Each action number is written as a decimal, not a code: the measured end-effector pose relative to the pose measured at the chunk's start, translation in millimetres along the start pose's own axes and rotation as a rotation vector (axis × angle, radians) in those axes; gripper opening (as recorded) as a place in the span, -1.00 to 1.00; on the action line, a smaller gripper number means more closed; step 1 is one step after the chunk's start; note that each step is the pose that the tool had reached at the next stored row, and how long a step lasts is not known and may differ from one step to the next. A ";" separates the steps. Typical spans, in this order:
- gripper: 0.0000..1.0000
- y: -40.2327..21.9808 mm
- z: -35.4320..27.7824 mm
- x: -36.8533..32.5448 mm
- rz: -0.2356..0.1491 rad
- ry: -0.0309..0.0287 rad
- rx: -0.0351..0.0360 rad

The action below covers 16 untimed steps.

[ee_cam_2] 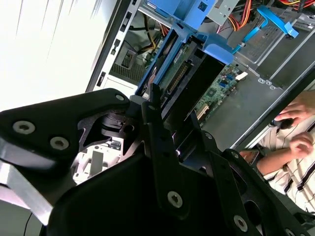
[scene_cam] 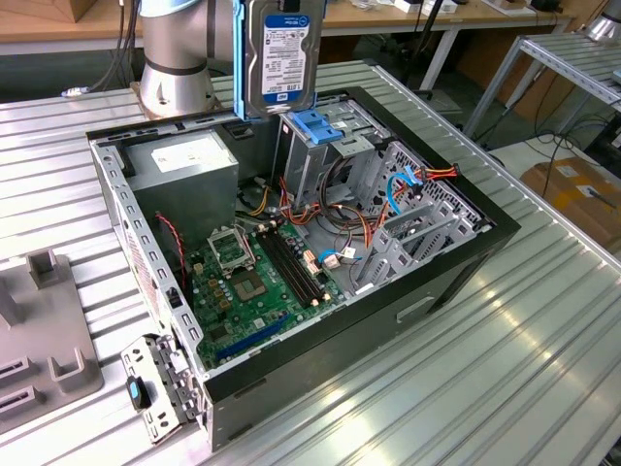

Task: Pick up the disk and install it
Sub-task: 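Pick up the disk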

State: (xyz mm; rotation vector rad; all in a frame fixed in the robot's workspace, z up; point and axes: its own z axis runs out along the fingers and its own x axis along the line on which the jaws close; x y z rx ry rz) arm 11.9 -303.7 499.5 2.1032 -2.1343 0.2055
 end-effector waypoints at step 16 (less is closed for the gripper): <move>-0.30 -21.7 -0.1 -0.7 0.000 -0.0931 -0.0013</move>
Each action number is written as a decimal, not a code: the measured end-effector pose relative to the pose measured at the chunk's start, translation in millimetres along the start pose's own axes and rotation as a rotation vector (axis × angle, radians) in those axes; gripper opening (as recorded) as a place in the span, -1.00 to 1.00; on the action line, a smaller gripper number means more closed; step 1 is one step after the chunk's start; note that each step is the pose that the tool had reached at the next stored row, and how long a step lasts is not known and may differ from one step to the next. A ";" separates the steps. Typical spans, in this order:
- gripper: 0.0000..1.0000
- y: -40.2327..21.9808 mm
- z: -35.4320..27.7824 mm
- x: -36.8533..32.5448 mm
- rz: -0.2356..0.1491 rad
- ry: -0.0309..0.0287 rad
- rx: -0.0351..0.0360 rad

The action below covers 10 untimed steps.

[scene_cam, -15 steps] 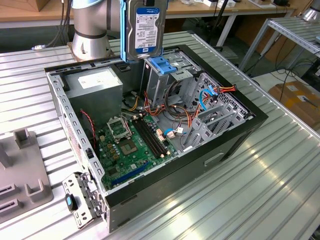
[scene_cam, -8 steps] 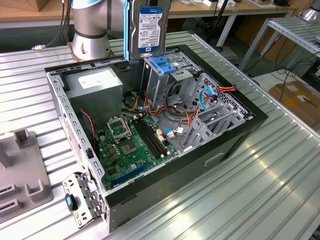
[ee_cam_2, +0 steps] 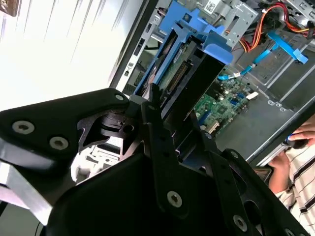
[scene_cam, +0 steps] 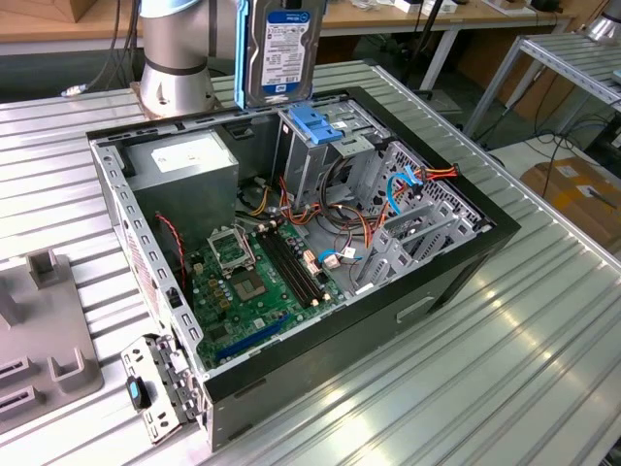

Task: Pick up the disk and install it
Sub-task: 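Pick up the disk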

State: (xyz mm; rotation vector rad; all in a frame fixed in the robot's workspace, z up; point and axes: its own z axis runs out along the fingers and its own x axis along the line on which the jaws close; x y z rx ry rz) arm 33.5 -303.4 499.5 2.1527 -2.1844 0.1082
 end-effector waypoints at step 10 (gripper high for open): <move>-0.30 -43.2 -0.1 -0.7 0.000 0.0056 0.0000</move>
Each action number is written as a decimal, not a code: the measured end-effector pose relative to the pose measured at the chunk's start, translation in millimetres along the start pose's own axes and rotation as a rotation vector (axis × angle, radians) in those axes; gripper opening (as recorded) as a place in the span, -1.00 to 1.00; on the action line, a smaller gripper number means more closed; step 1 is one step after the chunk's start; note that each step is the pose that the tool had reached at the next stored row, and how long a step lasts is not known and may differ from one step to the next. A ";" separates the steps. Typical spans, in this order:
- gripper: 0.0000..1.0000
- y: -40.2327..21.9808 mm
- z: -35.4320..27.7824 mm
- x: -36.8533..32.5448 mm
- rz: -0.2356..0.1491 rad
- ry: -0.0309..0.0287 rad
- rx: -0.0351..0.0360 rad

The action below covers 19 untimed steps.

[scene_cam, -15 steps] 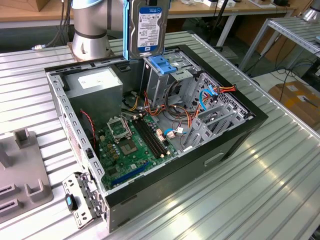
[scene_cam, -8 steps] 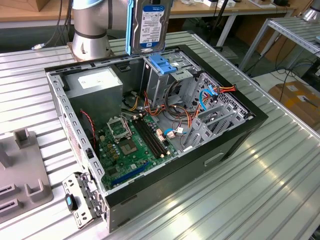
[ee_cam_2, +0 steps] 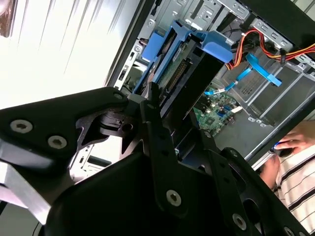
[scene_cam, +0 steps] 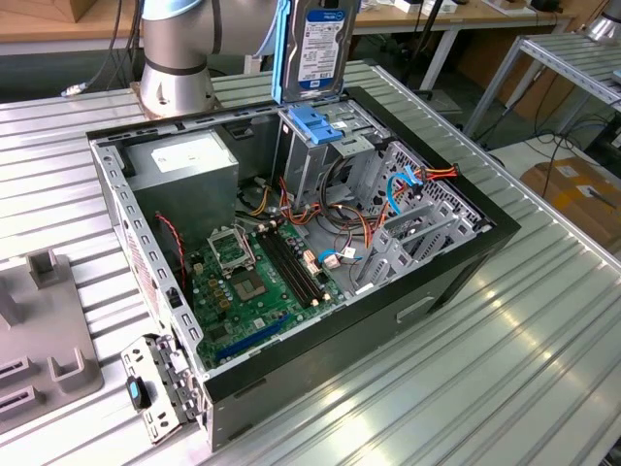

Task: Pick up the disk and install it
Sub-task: 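Pick up the disk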

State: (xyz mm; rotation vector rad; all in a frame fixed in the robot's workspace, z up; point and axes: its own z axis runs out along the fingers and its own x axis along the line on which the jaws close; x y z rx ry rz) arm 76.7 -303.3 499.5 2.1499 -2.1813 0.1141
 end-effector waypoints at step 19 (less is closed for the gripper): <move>-0.30 -0.7 2.8 26.1 0.000 -0.0045 0.0000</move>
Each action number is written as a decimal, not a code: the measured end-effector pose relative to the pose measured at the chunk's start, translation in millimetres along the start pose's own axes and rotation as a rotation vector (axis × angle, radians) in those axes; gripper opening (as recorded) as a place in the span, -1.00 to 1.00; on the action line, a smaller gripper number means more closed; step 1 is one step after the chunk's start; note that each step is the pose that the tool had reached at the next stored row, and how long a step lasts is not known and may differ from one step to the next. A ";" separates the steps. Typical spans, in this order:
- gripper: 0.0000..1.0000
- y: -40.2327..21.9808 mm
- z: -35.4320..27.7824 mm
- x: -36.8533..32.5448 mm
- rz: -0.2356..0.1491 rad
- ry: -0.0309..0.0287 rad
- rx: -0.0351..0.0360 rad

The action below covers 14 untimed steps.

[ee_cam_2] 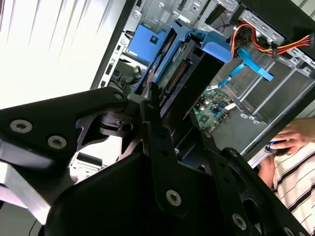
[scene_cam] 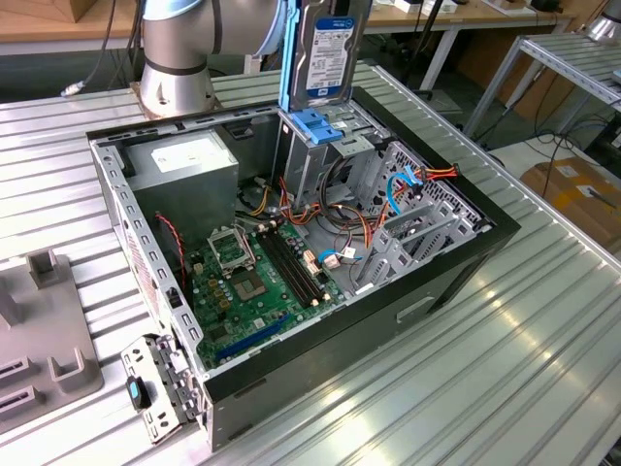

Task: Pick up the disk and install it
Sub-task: 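Pick up the disk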

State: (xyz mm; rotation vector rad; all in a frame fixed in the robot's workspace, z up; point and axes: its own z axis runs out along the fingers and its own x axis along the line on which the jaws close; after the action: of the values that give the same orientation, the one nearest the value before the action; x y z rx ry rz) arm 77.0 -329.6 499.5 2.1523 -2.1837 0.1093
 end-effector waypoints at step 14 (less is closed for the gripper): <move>-0.30 -0.8 5.7 55.8 0.000 -0.0080 -0.0001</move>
State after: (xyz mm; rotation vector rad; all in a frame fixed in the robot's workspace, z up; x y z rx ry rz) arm 77.0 -385.7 499.5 2.1564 -2.1879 0.1007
